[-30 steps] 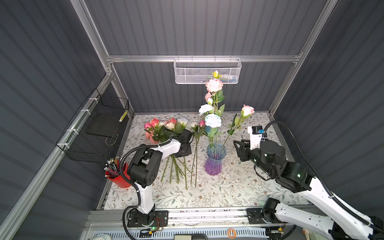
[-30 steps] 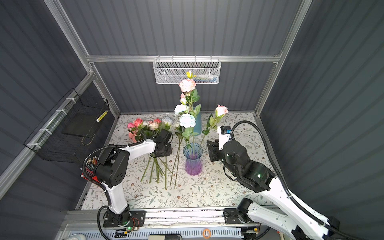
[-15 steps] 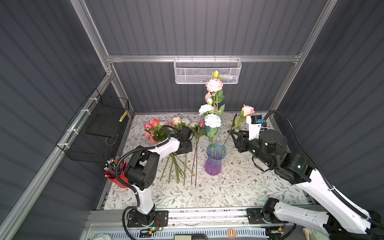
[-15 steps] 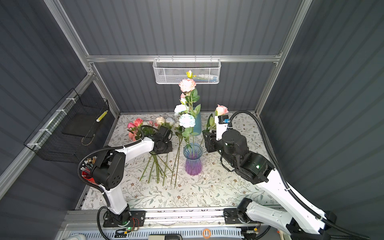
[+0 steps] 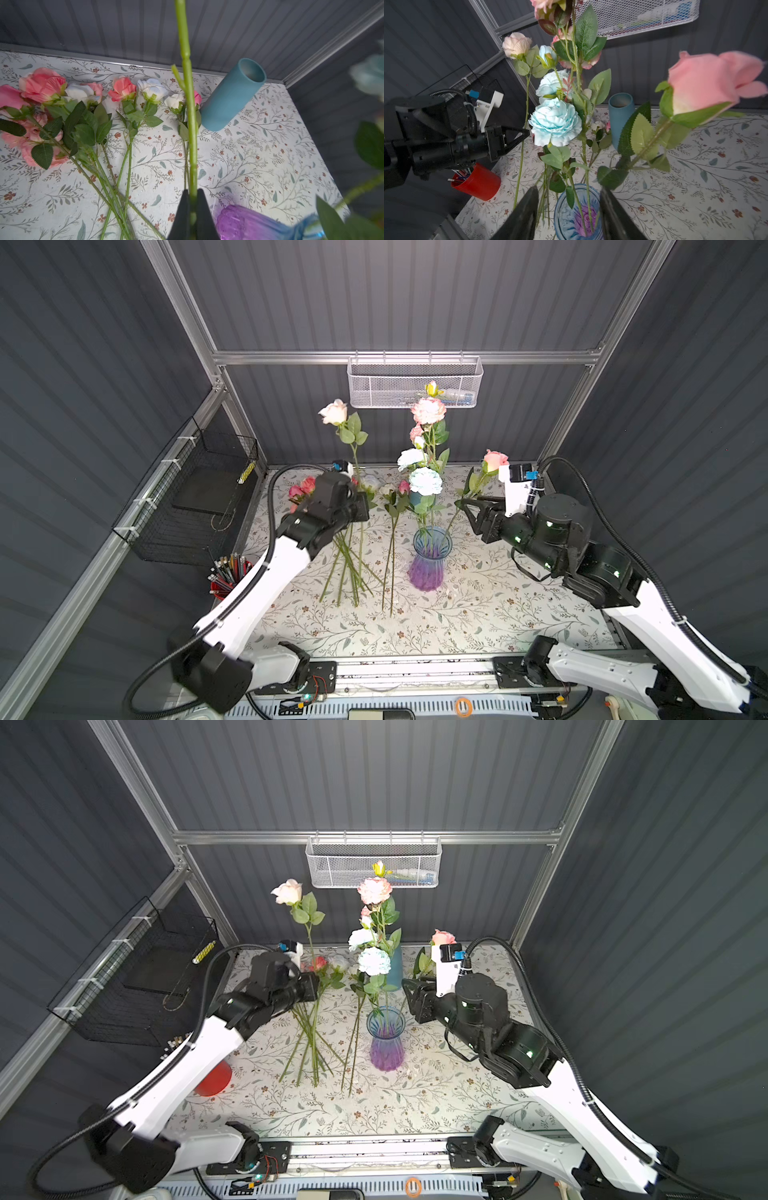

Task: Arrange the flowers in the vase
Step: 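Close left gripper on a white rose stem and lift it upright, then close right gripper on the white rose stem beside the left gripper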

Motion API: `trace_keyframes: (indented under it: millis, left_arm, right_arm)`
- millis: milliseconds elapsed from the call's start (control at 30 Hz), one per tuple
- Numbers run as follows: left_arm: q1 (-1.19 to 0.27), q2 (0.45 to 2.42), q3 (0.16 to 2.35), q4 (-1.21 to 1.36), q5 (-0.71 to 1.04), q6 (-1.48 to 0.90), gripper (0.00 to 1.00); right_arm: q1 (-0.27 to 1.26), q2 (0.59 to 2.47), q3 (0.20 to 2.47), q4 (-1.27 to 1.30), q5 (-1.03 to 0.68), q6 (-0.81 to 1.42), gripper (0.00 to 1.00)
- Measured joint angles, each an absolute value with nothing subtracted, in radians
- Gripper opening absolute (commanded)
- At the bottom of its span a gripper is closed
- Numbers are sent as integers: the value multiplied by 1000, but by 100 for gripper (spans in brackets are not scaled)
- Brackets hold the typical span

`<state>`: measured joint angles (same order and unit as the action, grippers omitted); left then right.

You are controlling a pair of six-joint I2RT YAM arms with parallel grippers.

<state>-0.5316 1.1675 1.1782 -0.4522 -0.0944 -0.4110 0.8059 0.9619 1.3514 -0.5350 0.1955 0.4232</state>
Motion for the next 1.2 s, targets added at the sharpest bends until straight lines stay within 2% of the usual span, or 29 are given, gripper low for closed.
trace_keyframes:
  millis: [100,267,400,633,1000,1200]
  left_arm:
    - [-548,949,1035,-426,-60,-391,0]
    - [-558,790,1044,-387,20,-364,0]
    - [-589,862,1119,-356,68,-353,0]
    - [-726,1019,1227,-353,77,-324,0]
    - [-761,944,1199,-298,99,-341,0]
    - [-765,916,1197,-299,107,-342,0]
  right_arm:
    - [813,967,1388,-556,154,443,51]
    - [867,998,1425,-571,105,474,52]
    - [902,1073,1502,-587,78,487,54]
    - [964,1246,1681,-583,46,491,54]
    - [1019,1395,1737,-549,60,516,54]
    - [1019,1472,1812,-523,53,520,48]
